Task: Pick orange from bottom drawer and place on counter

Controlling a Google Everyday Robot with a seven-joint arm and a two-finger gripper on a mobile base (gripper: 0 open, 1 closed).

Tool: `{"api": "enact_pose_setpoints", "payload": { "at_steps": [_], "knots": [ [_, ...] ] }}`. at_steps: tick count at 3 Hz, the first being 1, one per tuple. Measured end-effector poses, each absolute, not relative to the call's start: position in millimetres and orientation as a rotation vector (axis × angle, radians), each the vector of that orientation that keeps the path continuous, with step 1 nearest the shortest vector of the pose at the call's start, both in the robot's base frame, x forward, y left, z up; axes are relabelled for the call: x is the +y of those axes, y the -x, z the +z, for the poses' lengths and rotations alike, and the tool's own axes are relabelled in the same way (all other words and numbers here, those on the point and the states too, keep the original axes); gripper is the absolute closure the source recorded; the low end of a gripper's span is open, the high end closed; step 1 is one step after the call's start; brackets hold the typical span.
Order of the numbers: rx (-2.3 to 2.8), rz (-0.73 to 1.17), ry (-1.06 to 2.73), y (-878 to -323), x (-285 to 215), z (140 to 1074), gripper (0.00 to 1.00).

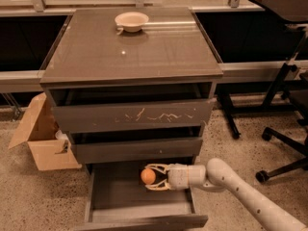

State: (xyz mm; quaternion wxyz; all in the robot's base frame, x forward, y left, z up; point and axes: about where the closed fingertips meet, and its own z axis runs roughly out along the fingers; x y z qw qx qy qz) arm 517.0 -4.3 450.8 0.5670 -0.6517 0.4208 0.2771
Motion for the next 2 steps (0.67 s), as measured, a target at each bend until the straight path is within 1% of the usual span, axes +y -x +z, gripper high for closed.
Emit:
{"api": "enact_pose_setpoints", "payload": {
  "at_steps": [1, 2],
  "knots": [
    [0.838, 0.607, 1.629, -512, -2, 522, 1.00],
    [0.790, 0.494, 1.719, -500, 2, 556, 1.00]
  ]
}}
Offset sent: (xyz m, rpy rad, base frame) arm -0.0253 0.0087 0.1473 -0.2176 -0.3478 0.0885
